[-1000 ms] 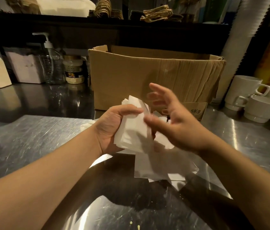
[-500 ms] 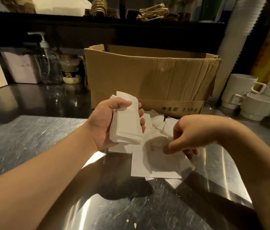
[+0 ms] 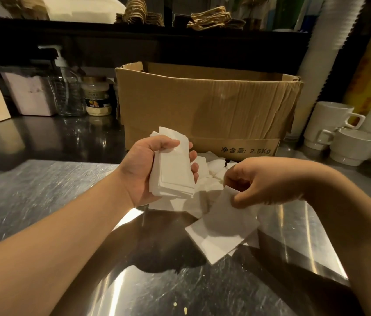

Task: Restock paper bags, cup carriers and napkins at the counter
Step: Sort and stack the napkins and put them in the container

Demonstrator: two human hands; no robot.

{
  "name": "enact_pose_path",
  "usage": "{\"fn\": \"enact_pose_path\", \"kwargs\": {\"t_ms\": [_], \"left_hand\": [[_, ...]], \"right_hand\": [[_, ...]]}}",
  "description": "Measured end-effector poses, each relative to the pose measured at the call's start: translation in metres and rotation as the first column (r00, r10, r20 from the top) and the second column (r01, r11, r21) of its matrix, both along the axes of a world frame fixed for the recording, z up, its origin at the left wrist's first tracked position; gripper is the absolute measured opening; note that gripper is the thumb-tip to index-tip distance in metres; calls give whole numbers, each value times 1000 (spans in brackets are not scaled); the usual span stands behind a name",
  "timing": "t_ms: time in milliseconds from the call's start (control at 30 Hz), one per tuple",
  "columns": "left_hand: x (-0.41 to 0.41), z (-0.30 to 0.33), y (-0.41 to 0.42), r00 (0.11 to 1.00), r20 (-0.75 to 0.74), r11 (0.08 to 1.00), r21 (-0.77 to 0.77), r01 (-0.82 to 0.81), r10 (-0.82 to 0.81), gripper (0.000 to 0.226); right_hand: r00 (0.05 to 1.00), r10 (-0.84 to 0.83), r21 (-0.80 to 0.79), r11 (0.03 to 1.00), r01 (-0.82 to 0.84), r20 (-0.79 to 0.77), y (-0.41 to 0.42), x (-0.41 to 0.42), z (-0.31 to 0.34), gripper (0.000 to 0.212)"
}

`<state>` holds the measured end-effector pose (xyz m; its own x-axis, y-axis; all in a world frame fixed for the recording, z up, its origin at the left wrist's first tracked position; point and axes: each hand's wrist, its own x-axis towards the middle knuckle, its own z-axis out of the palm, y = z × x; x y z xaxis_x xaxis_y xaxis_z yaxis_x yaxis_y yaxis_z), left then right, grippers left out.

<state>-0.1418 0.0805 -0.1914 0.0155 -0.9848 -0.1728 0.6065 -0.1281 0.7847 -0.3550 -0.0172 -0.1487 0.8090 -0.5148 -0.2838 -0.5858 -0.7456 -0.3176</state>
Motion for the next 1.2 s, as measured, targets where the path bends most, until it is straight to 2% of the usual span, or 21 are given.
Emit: {"fn": "enact_pose_path", "kwargs": {"t_ms": [133, 300, 333, 433, 567, 700, 767, 933, 1133, 1200], "left_hand": [[0, 2, 1, 1000, -18, 1000, -14, 2, -3, 64], [4, 6, 5, 994, -112, 997, -69, -21, 14, 53], [6, 6, 4, 993, -121, 996, -81, -27, 17, 53], [9, 5, 4, 990, -133, 994, -100, -51, 37, 54], [8, 5, 3, 993, -108, 994, -89, -62, 52, 52], [7, 5, 4, 993, -111, 994, -87, -60, 51, 49], [7, 5, 4, 994, -97, 995, -86, -57, 49, 49], [7, 5, 3, 996, -80, 995, -86, -55, 48, 49], [8, 4, 3, 996, -78, 995, -86, -49, 42, 50], [8, 4, 3, 995, -92, 995, -88, -51, 43, 50]], "right_hand": [[987, -7, 196, 980, -25, 162, -4, -5, 3, 8], [883, -229, 404, 914, 49, 411, -10, 2, -2, 12], [861, -257, 367, 926, 89, 438, -11, 7, -6, 10], [865, -233, 107, 973, 207, 444, -15, 19, -21, 14], [869, -270, 73, 962, 264, 414, -18, 25, -32, 14], [900, -226, -126, 948, 291, 372, -18, 29, -38, 15], [902, -237, -154, 939, 308, 360, -20, 30, -39, 18], [875, -301, -64, 935, 349, 378, -19, 30, -35, 8], [916, -328, -201, 905, 375, 229, -18, 29, -31, 21], [892, -340, -199, 892, 406, 296, -19, 28, -31, 20]]}}
